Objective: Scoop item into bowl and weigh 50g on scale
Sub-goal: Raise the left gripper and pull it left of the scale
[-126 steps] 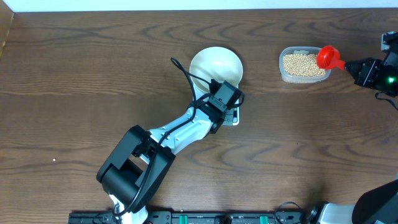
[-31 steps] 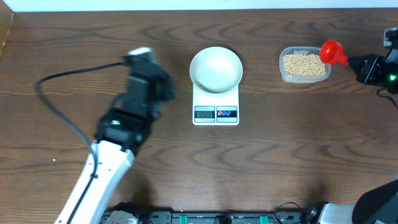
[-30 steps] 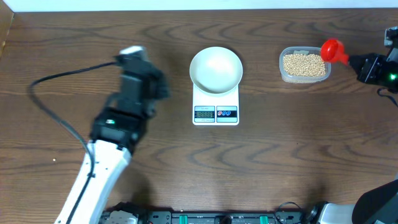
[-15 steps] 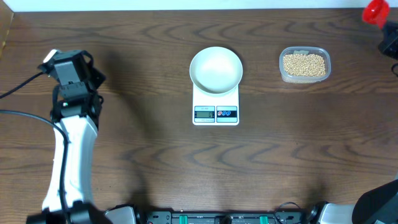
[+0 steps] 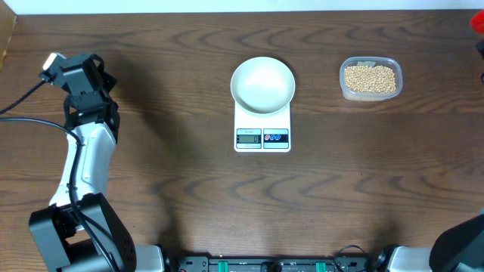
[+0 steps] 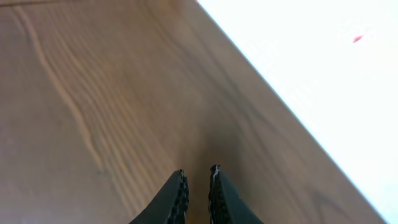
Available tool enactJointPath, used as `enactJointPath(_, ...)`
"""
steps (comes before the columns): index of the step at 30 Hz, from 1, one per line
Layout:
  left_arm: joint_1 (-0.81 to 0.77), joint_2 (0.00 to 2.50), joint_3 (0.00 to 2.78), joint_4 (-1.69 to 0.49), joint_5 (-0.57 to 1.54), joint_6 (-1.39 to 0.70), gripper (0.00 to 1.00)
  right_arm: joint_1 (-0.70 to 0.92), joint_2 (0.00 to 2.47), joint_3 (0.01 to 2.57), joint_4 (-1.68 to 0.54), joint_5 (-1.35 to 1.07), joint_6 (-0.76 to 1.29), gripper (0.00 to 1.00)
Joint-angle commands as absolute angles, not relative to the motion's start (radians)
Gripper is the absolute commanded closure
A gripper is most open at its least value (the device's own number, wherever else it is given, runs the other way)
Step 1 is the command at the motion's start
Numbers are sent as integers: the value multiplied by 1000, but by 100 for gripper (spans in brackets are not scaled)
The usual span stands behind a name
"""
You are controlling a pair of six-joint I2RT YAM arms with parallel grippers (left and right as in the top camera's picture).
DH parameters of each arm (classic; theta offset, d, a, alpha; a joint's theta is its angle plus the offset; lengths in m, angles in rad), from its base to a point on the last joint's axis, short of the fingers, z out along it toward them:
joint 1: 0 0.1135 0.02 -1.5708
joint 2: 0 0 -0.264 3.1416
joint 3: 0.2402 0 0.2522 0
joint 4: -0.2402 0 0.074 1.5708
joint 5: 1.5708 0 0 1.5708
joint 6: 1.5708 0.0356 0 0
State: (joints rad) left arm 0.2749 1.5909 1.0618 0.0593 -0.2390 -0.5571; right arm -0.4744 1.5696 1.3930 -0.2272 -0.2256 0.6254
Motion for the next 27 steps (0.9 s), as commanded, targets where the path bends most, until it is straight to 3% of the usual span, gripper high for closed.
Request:
enactJointPath(1,278,1593,1071,73,-240,-563,84,-462,1610,1397,-219,-240,683,99)
enactJointPath(9,278,1592,1071,74,0,-558,83,-450,1614,1399,-281,-447,501,99)
enactJointPath(10,277,1592,1071,78,48,-540,79,-448,1614,1399,-302,-470,478,99)
enactJointPath(17,198,1578,1076,71,269,-269,79,-391,1608,1420,-491,-519,303,99)
enactJointPath(27,-75,1433,1091,-306,363,105,71,-339,1588,1477,-507,-500,199,99)
